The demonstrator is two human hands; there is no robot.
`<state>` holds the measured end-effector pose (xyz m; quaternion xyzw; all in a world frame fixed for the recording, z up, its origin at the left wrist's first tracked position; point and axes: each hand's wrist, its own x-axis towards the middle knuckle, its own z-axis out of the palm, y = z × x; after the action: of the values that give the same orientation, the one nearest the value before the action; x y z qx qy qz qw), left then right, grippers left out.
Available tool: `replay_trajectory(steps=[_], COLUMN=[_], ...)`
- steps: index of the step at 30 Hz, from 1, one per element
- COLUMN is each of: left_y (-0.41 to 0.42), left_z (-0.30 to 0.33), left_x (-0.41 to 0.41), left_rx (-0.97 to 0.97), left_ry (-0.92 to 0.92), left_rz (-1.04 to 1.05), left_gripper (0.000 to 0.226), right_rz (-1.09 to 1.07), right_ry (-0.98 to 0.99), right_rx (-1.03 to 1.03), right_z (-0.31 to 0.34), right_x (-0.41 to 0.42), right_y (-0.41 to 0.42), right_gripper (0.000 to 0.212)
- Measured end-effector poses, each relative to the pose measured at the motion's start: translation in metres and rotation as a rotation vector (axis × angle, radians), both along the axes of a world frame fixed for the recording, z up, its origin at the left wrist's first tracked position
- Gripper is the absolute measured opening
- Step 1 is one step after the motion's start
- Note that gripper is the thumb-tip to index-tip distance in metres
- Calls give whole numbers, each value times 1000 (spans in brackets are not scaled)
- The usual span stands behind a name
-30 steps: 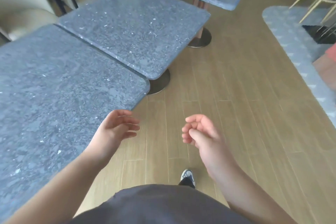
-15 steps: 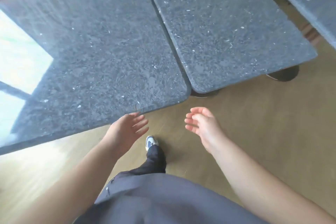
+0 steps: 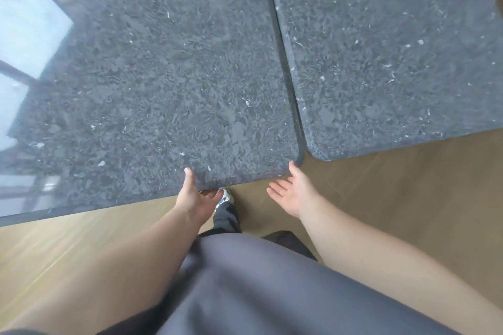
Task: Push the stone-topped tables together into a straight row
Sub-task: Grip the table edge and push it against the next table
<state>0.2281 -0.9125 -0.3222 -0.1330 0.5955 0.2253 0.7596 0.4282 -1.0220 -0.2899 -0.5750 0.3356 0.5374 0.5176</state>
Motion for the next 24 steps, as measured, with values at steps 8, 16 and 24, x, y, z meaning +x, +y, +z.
replay_trajectory(steps=[8, 16, 24], left_y=[3, 4, 5], left_z=[-12, -18, -20], left_x=[22, 30, 32], left_rx=[-5, 15, 12], left_ry=[112, 177, 265], left_rz=[232, 255, 235], left_gripper=[39, 34, 37], right_rz=[-168, -221, -182], right_ry=[100, 139, 183], right_rx=[5, 28, 43], right_z=[-28, -37, -35], right_x=[4, 12, 24], right_y=[34, 34, 36], right_gripper=[59, 56, 27])
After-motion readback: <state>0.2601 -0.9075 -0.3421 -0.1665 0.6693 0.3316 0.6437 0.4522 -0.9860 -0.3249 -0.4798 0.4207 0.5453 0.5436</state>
